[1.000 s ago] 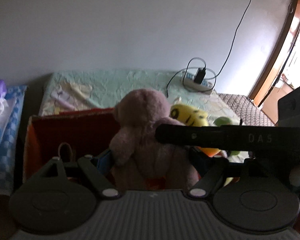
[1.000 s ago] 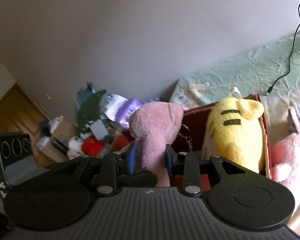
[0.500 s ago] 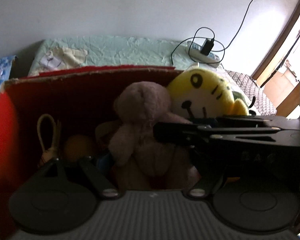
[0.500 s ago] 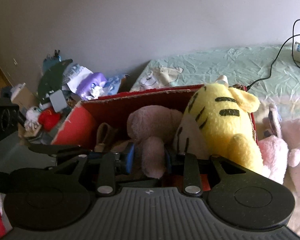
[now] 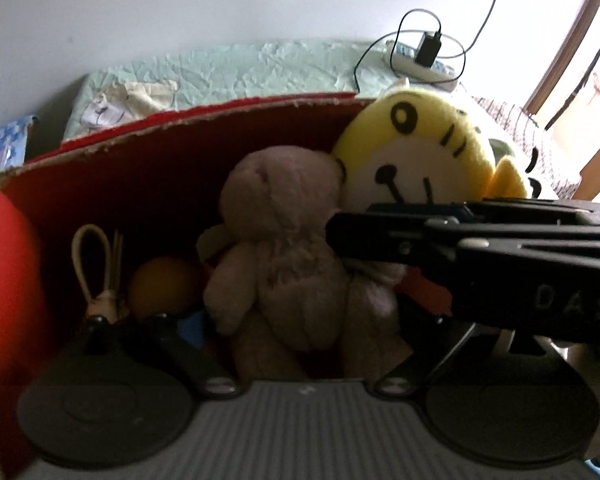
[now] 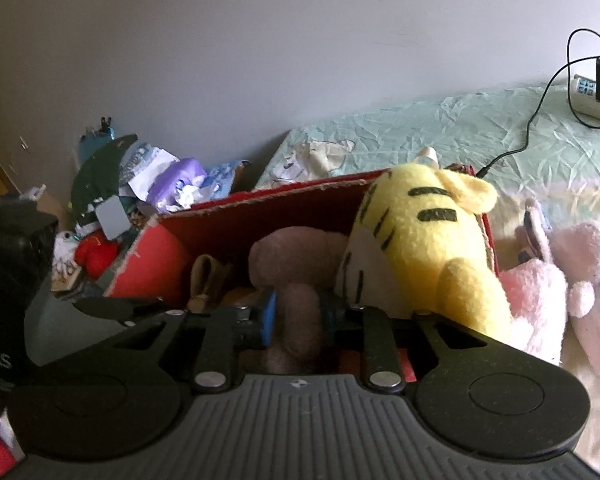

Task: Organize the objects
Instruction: 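Lower the teddy bear into the red box beside the tiger plush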

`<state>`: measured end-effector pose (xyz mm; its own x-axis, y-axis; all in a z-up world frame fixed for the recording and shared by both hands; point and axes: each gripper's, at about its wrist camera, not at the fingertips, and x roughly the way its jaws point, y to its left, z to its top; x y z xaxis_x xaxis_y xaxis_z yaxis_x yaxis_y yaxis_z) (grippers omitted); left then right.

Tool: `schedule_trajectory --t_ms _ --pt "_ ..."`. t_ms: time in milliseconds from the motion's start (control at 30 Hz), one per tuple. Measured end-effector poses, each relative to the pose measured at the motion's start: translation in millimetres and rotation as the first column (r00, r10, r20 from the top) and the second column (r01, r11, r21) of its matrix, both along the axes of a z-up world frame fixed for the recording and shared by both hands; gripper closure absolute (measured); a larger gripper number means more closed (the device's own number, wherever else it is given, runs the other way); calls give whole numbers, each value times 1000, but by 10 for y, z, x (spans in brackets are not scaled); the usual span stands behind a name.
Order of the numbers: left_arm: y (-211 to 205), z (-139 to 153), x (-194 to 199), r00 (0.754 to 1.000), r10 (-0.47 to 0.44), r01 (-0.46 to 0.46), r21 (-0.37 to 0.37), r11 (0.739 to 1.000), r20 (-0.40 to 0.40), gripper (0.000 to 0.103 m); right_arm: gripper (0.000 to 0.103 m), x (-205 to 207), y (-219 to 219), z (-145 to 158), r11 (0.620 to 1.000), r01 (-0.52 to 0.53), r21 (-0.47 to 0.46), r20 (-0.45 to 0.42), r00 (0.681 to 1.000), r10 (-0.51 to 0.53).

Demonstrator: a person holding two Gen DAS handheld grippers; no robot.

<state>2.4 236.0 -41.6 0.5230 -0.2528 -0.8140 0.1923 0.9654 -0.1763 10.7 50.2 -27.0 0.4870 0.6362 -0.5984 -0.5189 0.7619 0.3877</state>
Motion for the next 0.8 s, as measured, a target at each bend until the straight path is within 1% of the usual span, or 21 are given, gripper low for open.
schedule_trajectory --t_ms 167,433,800 --pt "-33 -12 12 1000 5 -4 32 999 -22 8 85 -36 10 -39 1000 7 -15 23 1000 -7" --pt "-102 -49 49 998 9 -4 91 996 -56 8 85 -40 -15 -70 1000 18 -2 20 1000 -18" --pt "-122 -39 56 998 1 5 105 994 -57 8 85 -69 -44 -98 999 27 18 23 999 -28"
